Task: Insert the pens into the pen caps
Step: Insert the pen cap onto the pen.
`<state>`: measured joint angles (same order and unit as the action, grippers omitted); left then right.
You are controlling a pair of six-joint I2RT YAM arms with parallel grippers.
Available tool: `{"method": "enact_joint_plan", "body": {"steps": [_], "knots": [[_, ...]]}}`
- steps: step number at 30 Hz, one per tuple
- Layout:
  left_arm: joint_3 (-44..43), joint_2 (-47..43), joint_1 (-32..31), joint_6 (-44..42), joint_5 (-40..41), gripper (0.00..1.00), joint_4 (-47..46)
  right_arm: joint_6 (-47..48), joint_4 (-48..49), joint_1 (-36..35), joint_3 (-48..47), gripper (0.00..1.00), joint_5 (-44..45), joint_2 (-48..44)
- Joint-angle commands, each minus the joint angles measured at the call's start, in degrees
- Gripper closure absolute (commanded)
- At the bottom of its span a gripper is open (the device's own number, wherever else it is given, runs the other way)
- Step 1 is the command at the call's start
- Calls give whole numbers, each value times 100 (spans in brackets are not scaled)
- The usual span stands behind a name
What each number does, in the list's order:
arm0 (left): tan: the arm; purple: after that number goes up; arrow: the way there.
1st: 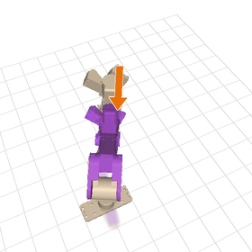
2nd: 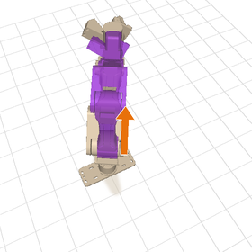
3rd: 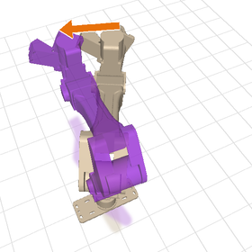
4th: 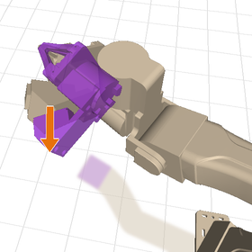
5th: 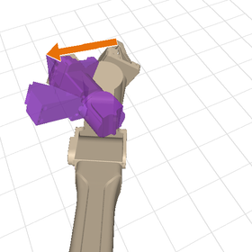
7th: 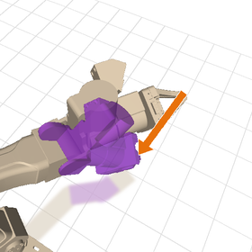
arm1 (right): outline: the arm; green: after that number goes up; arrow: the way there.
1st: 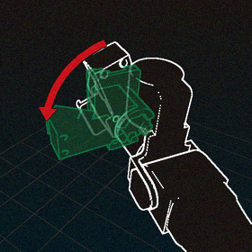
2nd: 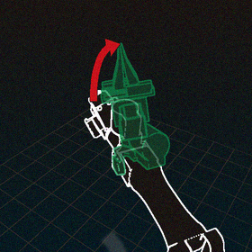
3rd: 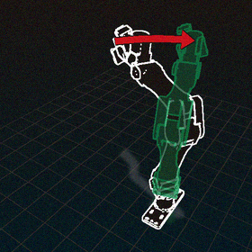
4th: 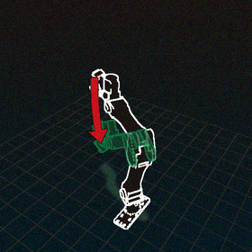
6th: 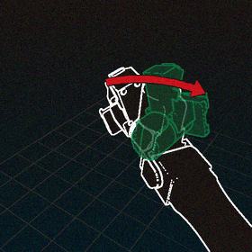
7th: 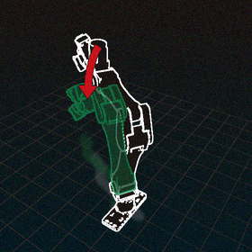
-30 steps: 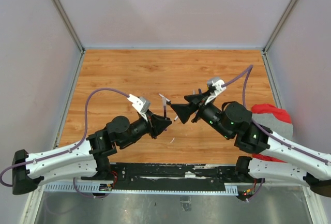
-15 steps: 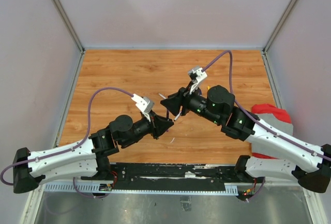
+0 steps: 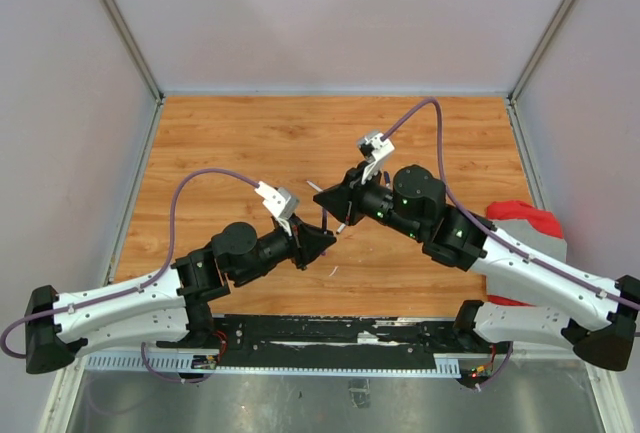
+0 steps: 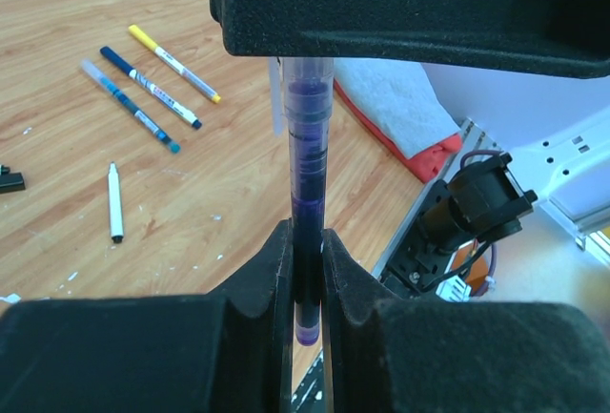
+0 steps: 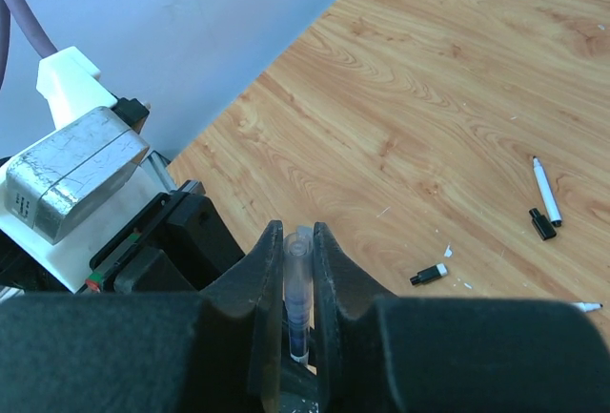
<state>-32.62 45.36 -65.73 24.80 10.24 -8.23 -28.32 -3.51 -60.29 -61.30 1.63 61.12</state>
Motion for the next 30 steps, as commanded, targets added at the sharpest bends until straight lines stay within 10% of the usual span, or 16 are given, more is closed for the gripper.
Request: {"method": "enact_joint_plan", "body": {"steps": [1,30], "knots": [[-256,-89,12,-99,44,99,-180,-123,53,27,274,99,-146,-89],[-411,-634,10,-144,277,99,-322,-749,144,-1173,2094,99,780,-36]]}}
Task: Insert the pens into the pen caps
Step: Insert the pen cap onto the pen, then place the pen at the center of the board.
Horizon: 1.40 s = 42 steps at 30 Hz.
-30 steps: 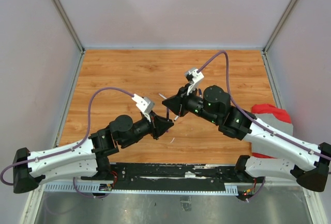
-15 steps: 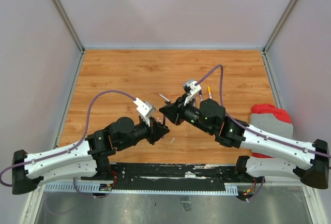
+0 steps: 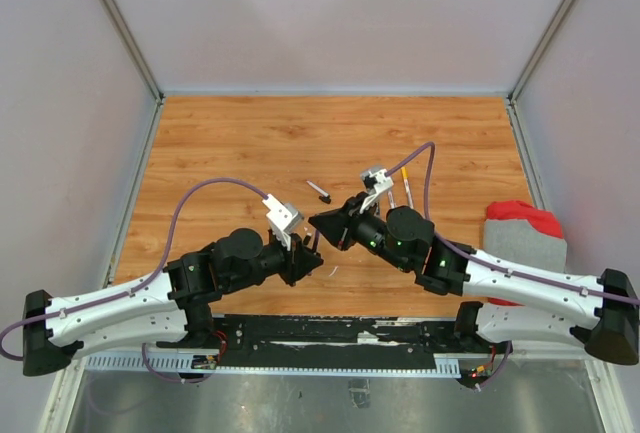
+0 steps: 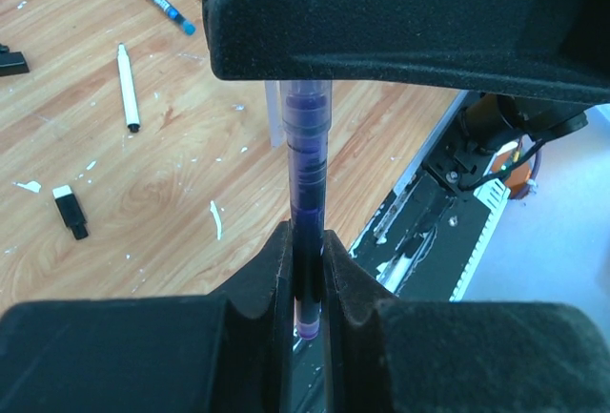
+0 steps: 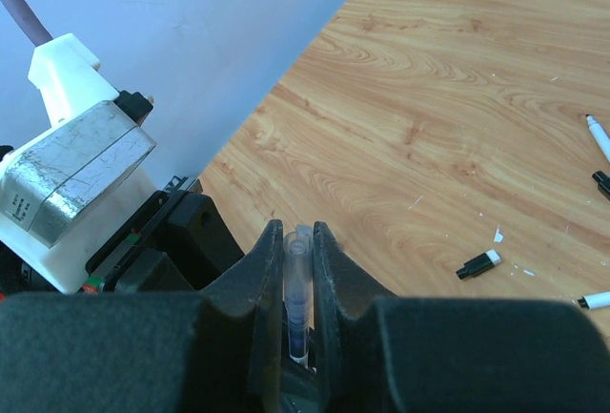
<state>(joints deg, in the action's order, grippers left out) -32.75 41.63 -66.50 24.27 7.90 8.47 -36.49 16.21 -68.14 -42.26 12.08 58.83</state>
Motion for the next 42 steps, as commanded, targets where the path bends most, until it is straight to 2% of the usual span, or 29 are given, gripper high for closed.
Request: {"method": "enact_joint_plan", "body": {"steps": [1,4,10,16,21,24,31,37,40,42], "knots": [[-401,-256,92,-97,511,100,-1969,173,-1919,-400,111,99,-146,147],[-373,-242,91,-102,504,100,-1909,516,-1878,-402,-14,99,39,-53],[-188,-11,89,-18,295,100,-1858,1215,-1743,-401,-588,91,368,-309],[35,176,89,166,117,100,-1983,1736,-1598,-402,-1033,75,547,-680],[126,138,92,231,171,100,-1965,2082,-1404,-397,-794,57,293,-1197],[114,130,93,243,254,100,-1903,2170,-1401,-402,-556,52,181,-1479],[33,142,92,267,374,99,-1779,1727,-1445,-402,85,50,366,-1970],[61,125,88,279,356,99,-1855,1430,-1058,-402,394,61,182,-2001],[70,135,90,284,329,100,-1858,1356,-709,-402,495,62,67,-1968],[80,143,91,289,318,100,-1871,1331,-421,-402,566,59,50,-1944]]}}
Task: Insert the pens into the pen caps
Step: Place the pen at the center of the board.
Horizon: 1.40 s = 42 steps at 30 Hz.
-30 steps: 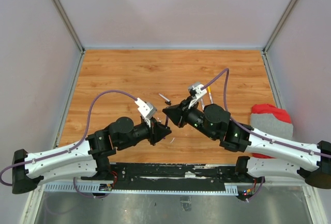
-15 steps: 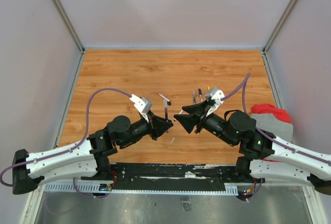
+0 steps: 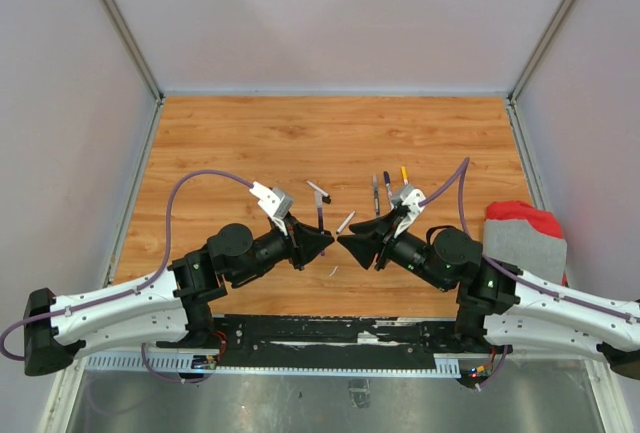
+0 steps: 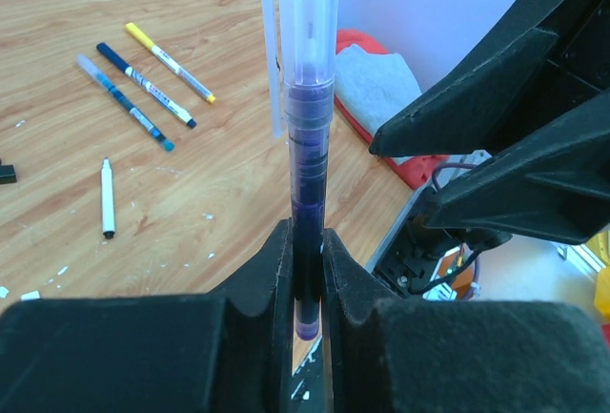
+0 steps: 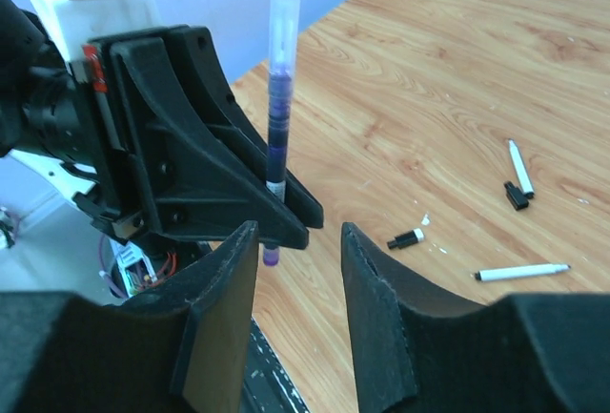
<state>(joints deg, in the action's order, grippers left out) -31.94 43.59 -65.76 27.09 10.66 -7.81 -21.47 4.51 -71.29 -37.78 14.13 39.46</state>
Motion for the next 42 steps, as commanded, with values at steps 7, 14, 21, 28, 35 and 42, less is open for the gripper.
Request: {"method": "enact_joint_plan", "body": {"steps": [7,14,21,28,35,42], "knots": [[14,30,11,-18,-92,100,-337,-432,688,-87,-314,71,295,509],[3,60,19,-60,-133,99,-352,-528,773,-87,-584,71,108,1001],[46,32,18,-87,-215,99,-394,-622,855,-76,-579,78,221,1096],[90,8,18,-142,-307,100,-427,-612,825,-78,-697,74,151,1305],[93,-45,17,-158,-257,100,-405,-621,761,-77,-768,92,52,1417],[19,-86,19,-136,-51,73,-209,-511,306,-70,-869,99,381,1382]]}}
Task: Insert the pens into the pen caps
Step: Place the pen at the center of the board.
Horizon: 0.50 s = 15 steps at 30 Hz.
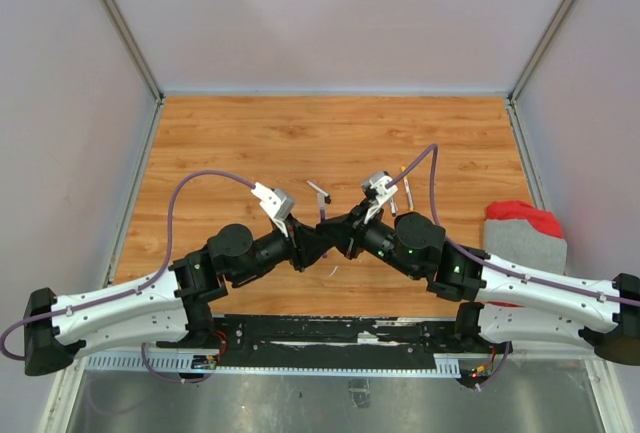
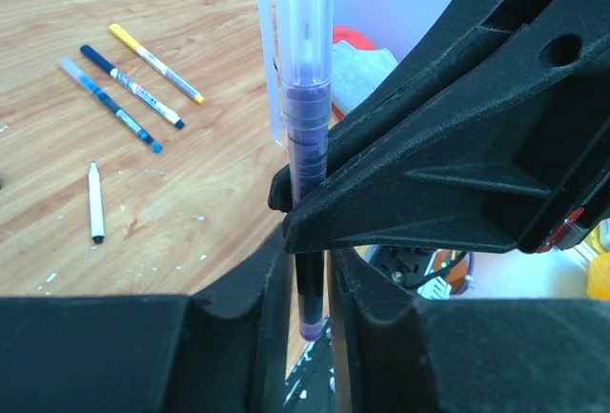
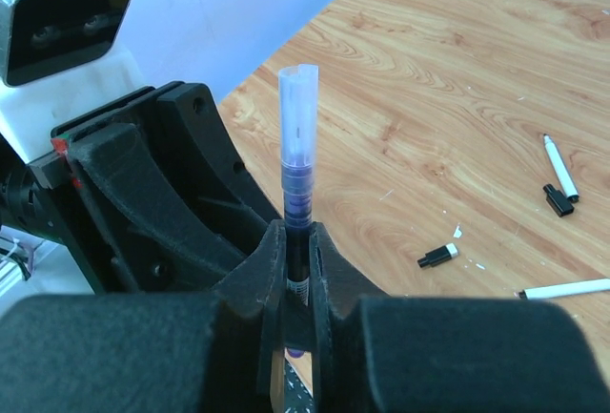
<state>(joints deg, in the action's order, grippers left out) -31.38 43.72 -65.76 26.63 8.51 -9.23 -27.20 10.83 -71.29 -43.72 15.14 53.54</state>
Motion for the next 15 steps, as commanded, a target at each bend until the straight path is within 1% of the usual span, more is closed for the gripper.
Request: {"method": "enact_joint_plan", "body": {"steps": [1,2,3,6,8,11,15], "knots": [[-63,-93,13,-88,194,68,-9,110,-519,-63,-348,99,344,3],[-78,-99,16,-88,225,54,31,148,-731,-34,-434,99,394,30],[-84,-115,18,-83,285,47,68,182,-946,4,-529,99,429,65],[-137,-86,28,9,538,32,231,193,-1701,194,-788,99,446,187],[-311,150,147,42,493,29,506,174,-2166,384,-942,99,333,276],[-475,603,739,114,-219,22,677,97,-2681,757,-1052,100,70,364],[-540,898,1454,184,-799,20,766,0,-3037,1514,-963,100,-679,357]]}}
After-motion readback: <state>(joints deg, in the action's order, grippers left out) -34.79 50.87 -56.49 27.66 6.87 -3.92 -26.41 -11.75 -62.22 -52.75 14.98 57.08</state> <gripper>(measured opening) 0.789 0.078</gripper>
